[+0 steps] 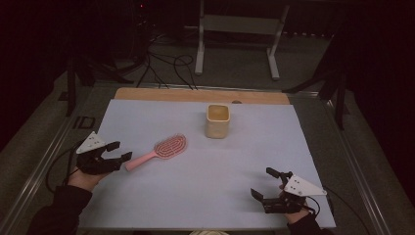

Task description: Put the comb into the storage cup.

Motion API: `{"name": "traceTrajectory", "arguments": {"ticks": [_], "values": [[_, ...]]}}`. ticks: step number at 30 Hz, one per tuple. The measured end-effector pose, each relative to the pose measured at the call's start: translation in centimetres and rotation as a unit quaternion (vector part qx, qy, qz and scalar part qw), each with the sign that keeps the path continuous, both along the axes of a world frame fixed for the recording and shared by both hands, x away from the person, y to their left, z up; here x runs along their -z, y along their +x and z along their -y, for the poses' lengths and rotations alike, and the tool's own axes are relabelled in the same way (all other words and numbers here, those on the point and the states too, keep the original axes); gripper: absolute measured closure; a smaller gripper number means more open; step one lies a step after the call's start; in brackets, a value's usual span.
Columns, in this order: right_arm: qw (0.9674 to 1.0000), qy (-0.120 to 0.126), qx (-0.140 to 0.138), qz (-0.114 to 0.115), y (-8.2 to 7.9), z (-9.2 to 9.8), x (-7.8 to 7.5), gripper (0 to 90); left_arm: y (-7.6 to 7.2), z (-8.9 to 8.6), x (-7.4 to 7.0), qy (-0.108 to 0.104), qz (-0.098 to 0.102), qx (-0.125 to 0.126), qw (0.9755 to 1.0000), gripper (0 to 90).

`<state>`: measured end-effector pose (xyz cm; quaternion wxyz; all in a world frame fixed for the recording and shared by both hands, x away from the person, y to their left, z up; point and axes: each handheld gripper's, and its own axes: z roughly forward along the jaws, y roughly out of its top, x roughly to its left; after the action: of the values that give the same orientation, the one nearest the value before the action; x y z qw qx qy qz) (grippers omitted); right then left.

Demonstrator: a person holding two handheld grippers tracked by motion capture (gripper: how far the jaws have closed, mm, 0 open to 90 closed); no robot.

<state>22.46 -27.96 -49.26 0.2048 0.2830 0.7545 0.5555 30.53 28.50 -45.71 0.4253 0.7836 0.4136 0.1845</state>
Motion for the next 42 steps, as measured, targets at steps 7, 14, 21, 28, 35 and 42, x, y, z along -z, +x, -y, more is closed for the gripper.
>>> {"name": "traceTrajectory", "arguments": {"ticks": [7,14,21,28,35,42], "values": [[1.0000,0.001,-0.002,0.000,0.0,0.0,0.0,9.5,1.6,0.2,1.4,0.024,-0.035,-0.010,0.9990,62.5],[1.0000,0.005,-0.004,0.000,-0.1,-0.1,-0.1,10.0,2.5,0.2,2.7,0.060,-0.063,-0.012,0.9962,81.5],[1.0000,0.004,-0.006,0.000,-0.1,-0.1,-0.1,10.0,3.0,0.2,3.8,0.075,-0.078,-0.019,0.9939,90.0],[1.0000,0.002,-0.007,-0.001,-0.1,-0.1,0.0,10.0,2.8,0.6,4.7,0.096,-0.098,-0.011,0.9905,90.0],[1.0000,0.001,-0.006,-0.002,-0.1,-0.2,0.0,10.0,2.5,0.9,5.0,0.097,-0.106,-0.007,0.9896,90.0],[1.0000,0.003,-0.003,0.000,-0.1,-0.1,-0.1,10.0,1.8,1.5,4.6,0.109,-0.111,0.007,0.9878,90.0]]}}
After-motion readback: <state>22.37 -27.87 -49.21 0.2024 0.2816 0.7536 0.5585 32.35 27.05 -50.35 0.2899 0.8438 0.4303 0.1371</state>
